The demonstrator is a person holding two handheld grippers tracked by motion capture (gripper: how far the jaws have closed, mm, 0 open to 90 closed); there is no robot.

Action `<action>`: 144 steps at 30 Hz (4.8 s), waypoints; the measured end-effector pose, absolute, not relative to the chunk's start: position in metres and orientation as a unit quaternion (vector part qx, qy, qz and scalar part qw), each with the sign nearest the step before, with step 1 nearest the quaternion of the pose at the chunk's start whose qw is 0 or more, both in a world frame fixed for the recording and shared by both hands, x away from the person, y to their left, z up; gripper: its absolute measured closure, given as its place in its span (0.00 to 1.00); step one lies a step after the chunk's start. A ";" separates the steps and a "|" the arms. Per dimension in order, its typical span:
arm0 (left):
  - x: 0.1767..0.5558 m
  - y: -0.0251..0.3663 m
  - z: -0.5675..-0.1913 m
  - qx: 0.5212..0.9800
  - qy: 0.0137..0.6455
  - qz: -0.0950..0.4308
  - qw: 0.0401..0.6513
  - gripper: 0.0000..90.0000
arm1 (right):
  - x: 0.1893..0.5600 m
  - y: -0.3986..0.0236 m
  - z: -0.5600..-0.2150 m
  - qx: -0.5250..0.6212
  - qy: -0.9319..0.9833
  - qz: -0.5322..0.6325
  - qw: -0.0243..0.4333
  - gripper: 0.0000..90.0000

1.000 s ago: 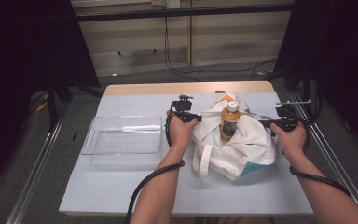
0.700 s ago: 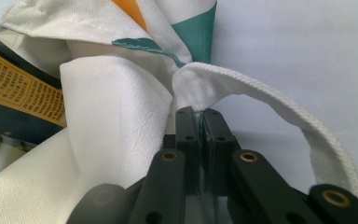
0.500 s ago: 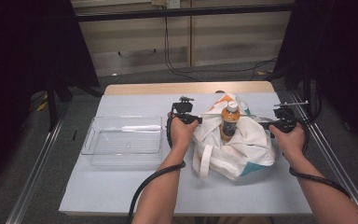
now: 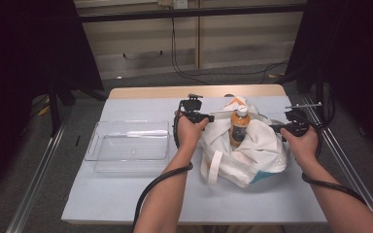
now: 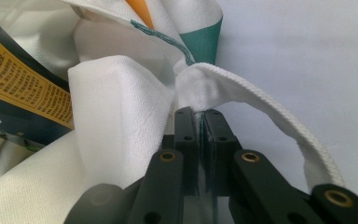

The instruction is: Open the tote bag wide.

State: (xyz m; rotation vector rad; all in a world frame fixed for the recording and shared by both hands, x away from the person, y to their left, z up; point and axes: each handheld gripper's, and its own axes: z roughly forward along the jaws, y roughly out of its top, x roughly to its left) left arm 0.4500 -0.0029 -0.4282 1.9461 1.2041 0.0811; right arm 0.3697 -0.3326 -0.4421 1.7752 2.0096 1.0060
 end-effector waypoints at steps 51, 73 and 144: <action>0.439 0.003 -0.426 0.773 0.483 0.035 0.410 0.59 | 0.365 -0.333 -0.438 0.609 0.700 0.326 0.181 0.72; 0.413 0.015 -0.413 0.782 0.483 0.026 0.393 0.63 | 0.352 -0.339 -0.416 0.622 0.682 0.330 0.196 0.48; 0.390 0.032 -0.457 0.773 0.523 -0.005 0.360 0.97 | 0.318 -0.320 -0.458 0.561 0.723 0.370 0.161 1.00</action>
